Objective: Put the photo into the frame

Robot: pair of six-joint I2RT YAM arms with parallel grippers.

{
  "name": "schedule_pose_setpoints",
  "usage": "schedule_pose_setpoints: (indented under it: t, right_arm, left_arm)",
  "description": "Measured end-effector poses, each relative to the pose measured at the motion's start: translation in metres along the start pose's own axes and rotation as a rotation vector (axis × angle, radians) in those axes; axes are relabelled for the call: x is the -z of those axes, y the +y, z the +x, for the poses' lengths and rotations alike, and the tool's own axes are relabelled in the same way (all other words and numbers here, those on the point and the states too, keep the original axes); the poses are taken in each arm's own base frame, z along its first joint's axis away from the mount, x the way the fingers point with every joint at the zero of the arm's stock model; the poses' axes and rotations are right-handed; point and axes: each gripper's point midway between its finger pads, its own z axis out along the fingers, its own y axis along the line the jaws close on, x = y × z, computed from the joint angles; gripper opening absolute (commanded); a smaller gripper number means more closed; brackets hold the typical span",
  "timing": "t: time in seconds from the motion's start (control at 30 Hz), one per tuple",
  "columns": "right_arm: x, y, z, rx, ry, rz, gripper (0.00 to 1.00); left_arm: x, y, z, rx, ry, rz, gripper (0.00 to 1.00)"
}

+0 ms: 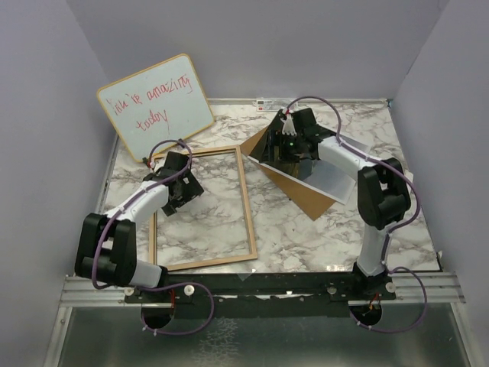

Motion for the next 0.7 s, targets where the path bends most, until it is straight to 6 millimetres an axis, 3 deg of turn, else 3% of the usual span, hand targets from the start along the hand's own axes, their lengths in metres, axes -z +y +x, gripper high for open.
schedule_pose_setpoints:
  t: [0.27,0.57,0.7]
  right_arm:
    - [-0.011,-0.001,0.002,-0.044,0.036,-0.028,0.83]
    - [-0.018,-0.003,0.006,-0.087,0.065,-0.059,0.83]
    - [-0.021,-0.001,0.006,-0.092,0.073,-0.076,0.82]
  left_arm:
    - [-0.005,-0.002,0.023,0.072,-0.005,0.16,0.99]
    - [-0.002,-0.024,0.009,0.193,-0.065,0.431,0.98]
    - [-0.001,-0.028,0.005,0.24,-0.066,0.514,0.87]
